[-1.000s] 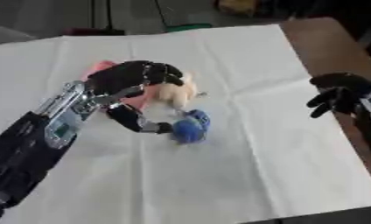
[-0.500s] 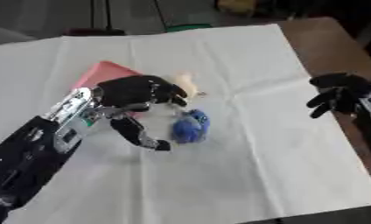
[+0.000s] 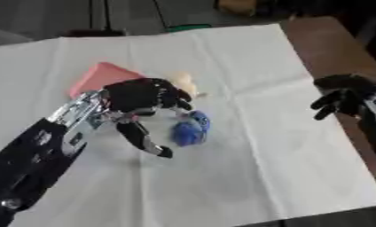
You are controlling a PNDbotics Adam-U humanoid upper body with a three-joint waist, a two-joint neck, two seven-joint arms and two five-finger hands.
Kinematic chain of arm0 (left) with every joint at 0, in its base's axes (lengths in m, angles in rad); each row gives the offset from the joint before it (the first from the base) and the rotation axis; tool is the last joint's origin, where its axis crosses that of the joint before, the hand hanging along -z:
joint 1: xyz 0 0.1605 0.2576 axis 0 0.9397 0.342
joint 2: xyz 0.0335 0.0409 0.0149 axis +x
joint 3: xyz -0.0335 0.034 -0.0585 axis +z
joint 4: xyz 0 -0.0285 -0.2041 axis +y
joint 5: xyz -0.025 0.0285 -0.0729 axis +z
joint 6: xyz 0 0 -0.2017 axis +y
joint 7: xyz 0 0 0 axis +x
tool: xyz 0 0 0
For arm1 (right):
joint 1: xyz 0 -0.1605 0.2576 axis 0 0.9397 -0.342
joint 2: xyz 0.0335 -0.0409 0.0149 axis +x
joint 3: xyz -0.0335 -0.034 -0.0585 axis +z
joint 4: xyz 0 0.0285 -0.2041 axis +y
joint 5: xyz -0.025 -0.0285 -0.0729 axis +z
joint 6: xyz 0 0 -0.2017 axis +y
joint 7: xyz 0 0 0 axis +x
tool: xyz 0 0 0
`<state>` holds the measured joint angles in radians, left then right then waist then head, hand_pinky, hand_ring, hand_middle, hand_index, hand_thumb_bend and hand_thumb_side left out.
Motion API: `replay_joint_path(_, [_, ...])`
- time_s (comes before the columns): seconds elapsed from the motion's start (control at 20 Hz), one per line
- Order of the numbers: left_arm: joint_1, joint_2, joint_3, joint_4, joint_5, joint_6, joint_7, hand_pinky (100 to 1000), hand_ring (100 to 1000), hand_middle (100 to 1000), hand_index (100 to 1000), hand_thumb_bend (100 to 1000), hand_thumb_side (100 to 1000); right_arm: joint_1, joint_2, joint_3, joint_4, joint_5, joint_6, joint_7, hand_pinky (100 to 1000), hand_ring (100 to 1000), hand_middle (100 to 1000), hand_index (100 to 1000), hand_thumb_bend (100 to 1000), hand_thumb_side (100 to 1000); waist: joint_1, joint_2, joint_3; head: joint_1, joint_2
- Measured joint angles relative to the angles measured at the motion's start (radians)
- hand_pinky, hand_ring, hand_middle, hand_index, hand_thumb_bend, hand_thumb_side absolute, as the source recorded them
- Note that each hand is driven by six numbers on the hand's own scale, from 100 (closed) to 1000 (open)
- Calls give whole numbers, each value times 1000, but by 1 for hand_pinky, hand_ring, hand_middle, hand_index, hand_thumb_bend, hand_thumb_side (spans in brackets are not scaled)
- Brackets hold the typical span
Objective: Pick up objects on the table and place them in the box.
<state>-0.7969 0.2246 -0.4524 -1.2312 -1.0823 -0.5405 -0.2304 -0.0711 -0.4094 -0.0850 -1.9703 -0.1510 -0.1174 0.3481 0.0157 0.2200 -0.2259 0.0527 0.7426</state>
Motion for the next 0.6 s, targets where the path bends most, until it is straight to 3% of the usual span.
replay_joint_path(0.6, [-30, -43, 37, 120, -157, 2, 83, 884, 810, 850, 928, 693, 724, -12, 0, 6, 0, -1, -1, 8, 524, 614, 747, 746, 100, 954, 0, 17, -29, 11, -14])
